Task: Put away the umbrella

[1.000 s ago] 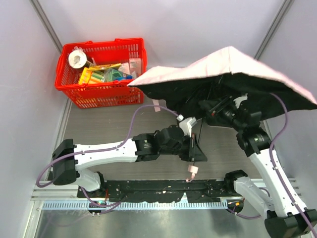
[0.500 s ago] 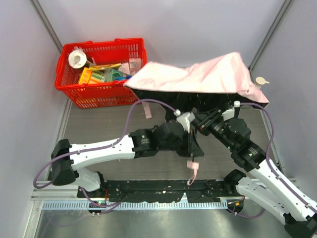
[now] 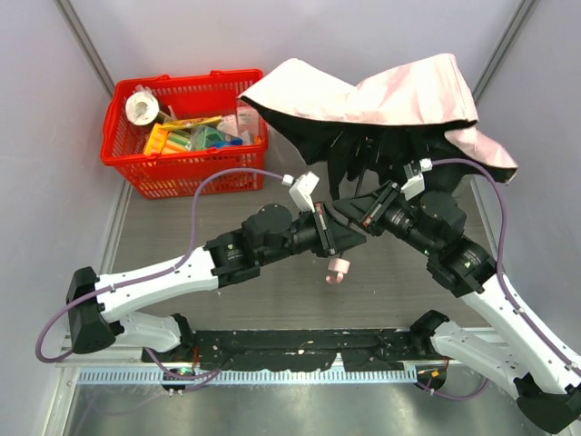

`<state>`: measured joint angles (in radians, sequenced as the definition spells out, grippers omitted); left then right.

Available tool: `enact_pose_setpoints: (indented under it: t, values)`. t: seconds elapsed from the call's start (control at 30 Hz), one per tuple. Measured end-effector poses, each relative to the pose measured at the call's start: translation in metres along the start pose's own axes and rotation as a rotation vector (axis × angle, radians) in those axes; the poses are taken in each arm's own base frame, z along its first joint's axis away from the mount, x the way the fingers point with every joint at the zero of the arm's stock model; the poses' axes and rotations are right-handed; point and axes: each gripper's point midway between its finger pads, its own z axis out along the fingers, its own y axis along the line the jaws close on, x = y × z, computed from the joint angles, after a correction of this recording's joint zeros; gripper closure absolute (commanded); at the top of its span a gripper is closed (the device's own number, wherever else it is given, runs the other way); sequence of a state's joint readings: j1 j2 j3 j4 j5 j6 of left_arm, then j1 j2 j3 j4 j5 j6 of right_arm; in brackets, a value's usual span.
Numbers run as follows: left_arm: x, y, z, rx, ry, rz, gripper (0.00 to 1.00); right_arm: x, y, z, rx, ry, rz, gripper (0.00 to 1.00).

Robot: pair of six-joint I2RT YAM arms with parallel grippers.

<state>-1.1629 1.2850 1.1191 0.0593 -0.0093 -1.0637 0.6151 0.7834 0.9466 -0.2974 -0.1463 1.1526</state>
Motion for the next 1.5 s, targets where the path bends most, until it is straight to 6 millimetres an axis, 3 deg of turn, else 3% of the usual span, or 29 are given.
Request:
enact_pose_setpoints:
  t: [0.13,0.17,0.2,0.23,0.5,0.77,0.87,0.93,1.13,1.27,1.5]
  values:
    - [0.0,0.0,0.001,0.009,-0.007,-0.005,1.0,-0.001,0.001,0.001,-0.03,-0.006,-0.003,0.96]
    - [0.001,0.001,0.001,0.009,-0.004,-0.005,1.0,0.0,0.0,0.0,-0.035,-0.009,-0.005,0.84]
    - [0.004,0.003,0.001,0.009,-0.001,-0.004,1.0,0.001,-0.004,-0.002,-0.037,-0.013,-0.006,0.5]
    - [0.007,0.004,0.002,0.012,0.005,-0.003,1.0,0.002,-0.006,-0.004,-0.035,-0.017,-0.01,0.45]
    - [0.044,0.024,-0.001,0.006,0.094,0.031,1.0,-0.025,-0.02,-0.009,-0.019,-0.15,-0.033,0.25]
    - [0.049,0.028,-0.005,-0.005,0.092,0.03,1.0,-0.103,-0.065,-0.002,0.053,-0.332,0.08,0.29]
    - [0.046,0.031,-0.006,-0.021,0.08,0.024,1.0,-0.107,-0.079,-0.001,0.031,-0.321,0.119,0.34]
    - [0.048,0.034,-0.006,-0.03,0.083,0.024,1.0,-0.108,-0.077,0.0,0.007,-0.307,0.125,0.37]
    - [0.046,0.034,-0.005,-0.026,0.068,-0.006,1.0,-0.119,-0.065,0.008,-0.068,-0.3,0.114,0.61]
    - [0.045,0.035,-0.002,-0.027,0.055,-0.027,1.0,-0.123,-0.06,0.016,-0.101,-0.275,0.115,0.61]
    - [0.046,0.041,0.006,-0.036,0.047,-0.029,1.0,-0.122,-0.056,0.021,-0.113,-0.237,0.106,0.51]
